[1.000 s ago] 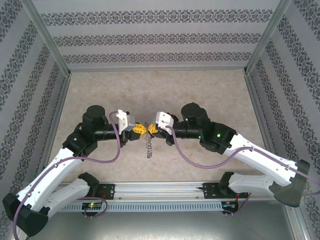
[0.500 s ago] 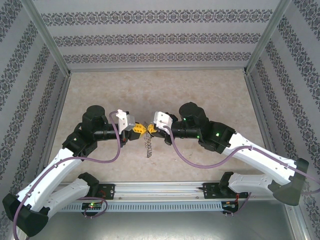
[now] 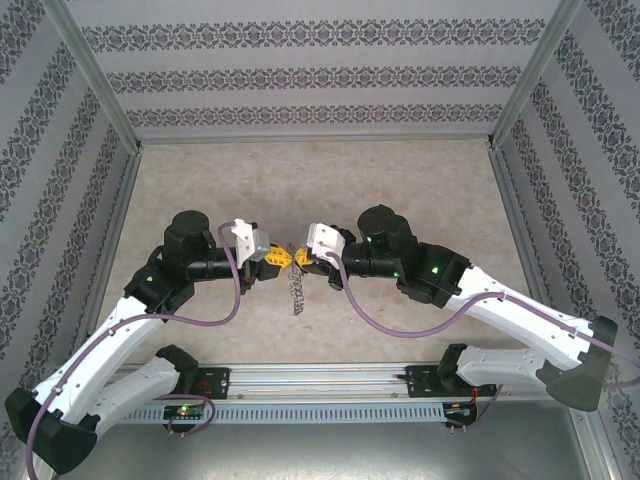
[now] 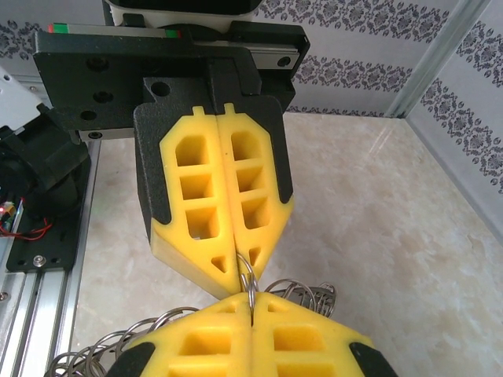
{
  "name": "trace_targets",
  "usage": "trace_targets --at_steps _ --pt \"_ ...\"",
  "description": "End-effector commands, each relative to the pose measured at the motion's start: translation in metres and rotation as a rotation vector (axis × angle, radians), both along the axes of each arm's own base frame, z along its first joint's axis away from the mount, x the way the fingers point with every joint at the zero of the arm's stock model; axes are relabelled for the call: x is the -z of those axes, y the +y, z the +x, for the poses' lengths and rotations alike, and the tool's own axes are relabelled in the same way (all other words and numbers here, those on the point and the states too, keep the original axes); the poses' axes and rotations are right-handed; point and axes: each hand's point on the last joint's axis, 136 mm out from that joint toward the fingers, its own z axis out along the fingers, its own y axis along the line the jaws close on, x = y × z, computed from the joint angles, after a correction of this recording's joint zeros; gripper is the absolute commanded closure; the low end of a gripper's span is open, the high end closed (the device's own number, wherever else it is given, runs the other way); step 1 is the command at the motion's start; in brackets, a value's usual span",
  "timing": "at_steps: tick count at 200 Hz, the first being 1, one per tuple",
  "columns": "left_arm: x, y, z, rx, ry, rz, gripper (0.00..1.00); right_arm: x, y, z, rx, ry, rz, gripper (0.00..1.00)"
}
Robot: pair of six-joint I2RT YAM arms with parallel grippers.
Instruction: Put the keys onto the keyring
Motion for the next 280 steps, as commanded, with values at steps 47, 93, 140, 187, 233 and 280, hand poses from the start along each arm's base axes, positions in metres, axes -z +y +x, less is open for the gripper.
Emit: trace_targets --at_steps 47,93,140,187,233,280 --pt "-0.031 -0.003 -0.014 0.07 -0.12 -0.071 1.0 0.0 0.008 0.003 0.009 0.006 -0.012 1.0" --pt "-0.03 -0.003 -0.013 0.065 -0.124 -0.066 1.0 0.006 0.008 0.006 0.025 0.0 -0.052 1.0" --pt "-0.03 -0.003 -0.011 0.061 -0.123 -0.064 1.0 0.013 0.008 0.005 0.024 -0.005 -0.095 1.0" --pt "-0.03 -0.003 -0.011 0.061 -0.121 -0.064 1.0 0.016 0.009 0.004 0.019 -0.009 -0.121 1.0" --pt "-0.031 -0.003 -0.011 0.059 -0.125 -0.064 1.0 0.018 0.013 0.002 0.008 -0.016 -0.136 1.0" --pt "-0.031 -0.004 -0.011 0.063 -0.121 -0.064 1.0 0.018 0.014 -0.006 -0.033 -0.033 -0.141 1.0"
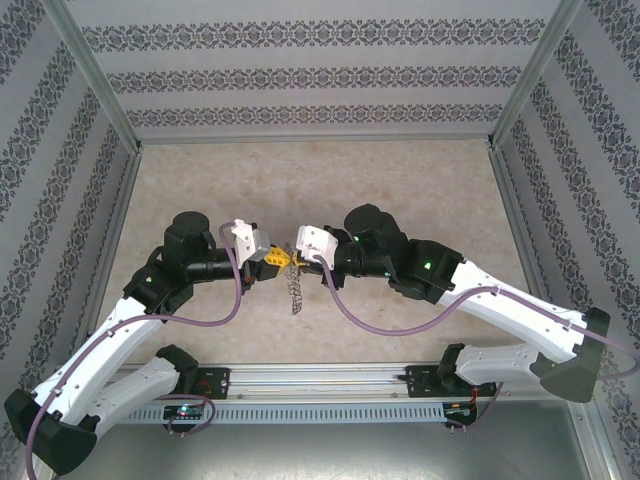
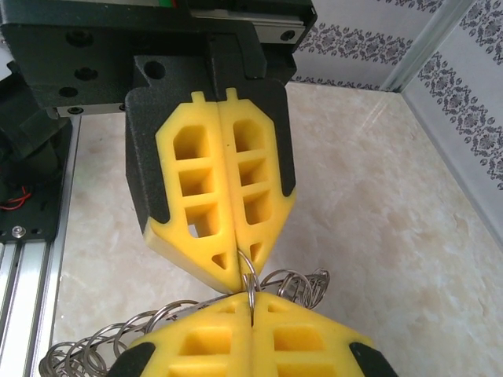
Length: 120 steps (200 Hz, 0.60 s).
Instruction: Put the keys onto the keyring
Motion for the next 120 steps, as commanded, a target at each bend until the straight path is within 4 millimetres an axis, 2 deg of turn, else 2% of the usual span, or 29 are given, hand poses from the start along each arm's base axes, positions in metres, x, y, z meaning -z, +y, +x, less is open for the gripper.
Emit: trace_targets --at_steps 1,68,120 --pt "-0.037 -0.0072 -0.0138 0.097 -0.133 -0.088 1.0 0.0094 0.0085 -0.0092 -0.052 0.003 -0.032 1.0" --pt "-0.0377 -0.0072 -0.0141 0.099 -0.13 -0.09 1.0 0.0086 0.0148 -0.0183 -0.104 -0.022 -0.042 1.0" --pt "-0.038 -0.0069 -0.0153 0.1 -0.132 -0.092 1.0 0.0112 0.0171 -0.0158 -0.088 -0.04 -0.08 1.0"
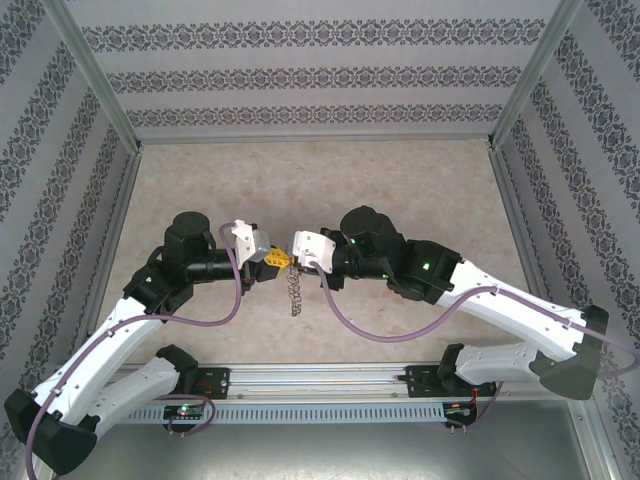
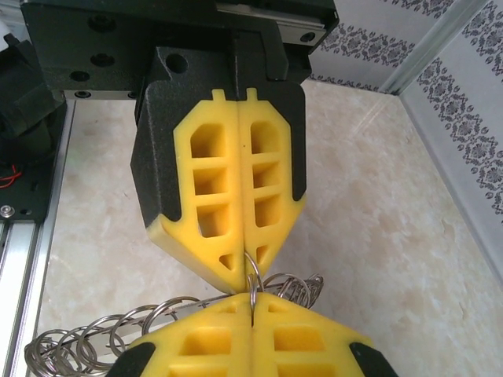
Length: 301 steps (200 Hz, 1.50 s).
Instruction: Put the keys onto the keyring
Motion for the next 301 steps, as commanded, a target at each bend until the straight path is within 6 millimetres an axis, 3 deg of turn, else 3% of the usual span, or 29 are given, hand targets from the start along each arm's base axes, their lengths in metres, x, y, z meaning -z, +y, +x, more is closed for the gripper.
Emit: trace_targets --at_steps 1,109,203,301 --pt "-0.039 -0.007 -0.013 0.092 -0.141 -0.095 1.0 0.01 0.015 -0.012 -0.065 0.015 -0.033 1.0" --pt "-0.04 -0.007 -0.014 0.093 -0.135 -0.104 1.0 0.026 0.011 -0.013 -0.056 -0.049 -0.151 1.0" --pt "-0.043 -0.007 -0.014 0.093 -0.134 -0.108 1.0 0.029 0.015 -0.026 -0.11 -0.115 -0.189 1.0" --pt "-0.047 -0.007 -0.016 0.098 -0.136 -0.121 1.0 0.041 0.003 -0.022 -0.082 -0.207 -0.277 1.0"
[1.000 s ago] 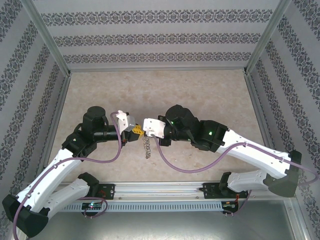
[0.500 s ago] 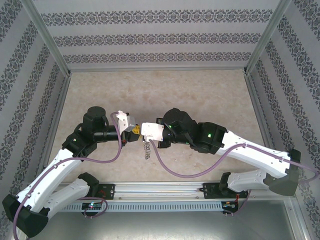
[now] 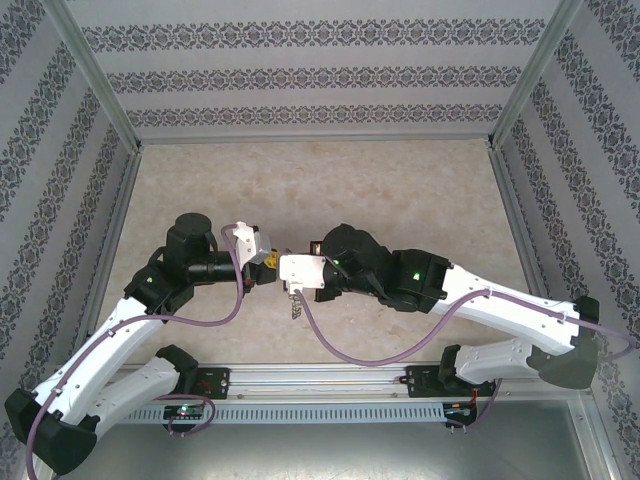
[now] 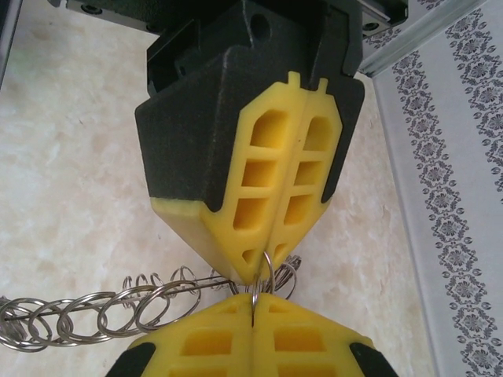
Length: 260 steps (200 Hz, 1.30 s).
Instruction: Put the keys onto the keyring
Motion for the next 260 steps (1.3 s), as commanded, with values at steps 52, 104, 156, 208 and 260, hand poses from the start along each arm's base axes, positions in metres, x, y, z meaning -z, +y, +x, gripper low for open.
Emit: trace_targets --at_steps 52,104,156,208,260 --pt "-0.056 -0.008 -0.014 0.093 -0.164 -0.144 1.0 0.03 -0.006 -0.012 -0.052 -0.036 -0.072 1.0" --pt "-0.057 -0.008 -0.014 0.093 -0.166 -0.148 1.0 0.024 -0.011 -0.009 -0.03 -0.062 -0.039 1.0" --pt "-0.059 -0.006 -0.015 0.087 -0.174 -0.151 1.0 0.012 -0.022 -0.005 0.007 -0.041 0.067 1.0" --pt "-0.063 -0.006 -0.016 0.087 -0.181 -0.158 1.0 0.001 -0.037 -0.003 0.04 -0.044 0.163 0.78" --pt "-0.067 -0.005 -0.018 0.092 -0.192 -0.167 1.0 -0.042 -0.039 -0.007 0.019 0.004 0.37 0.73"
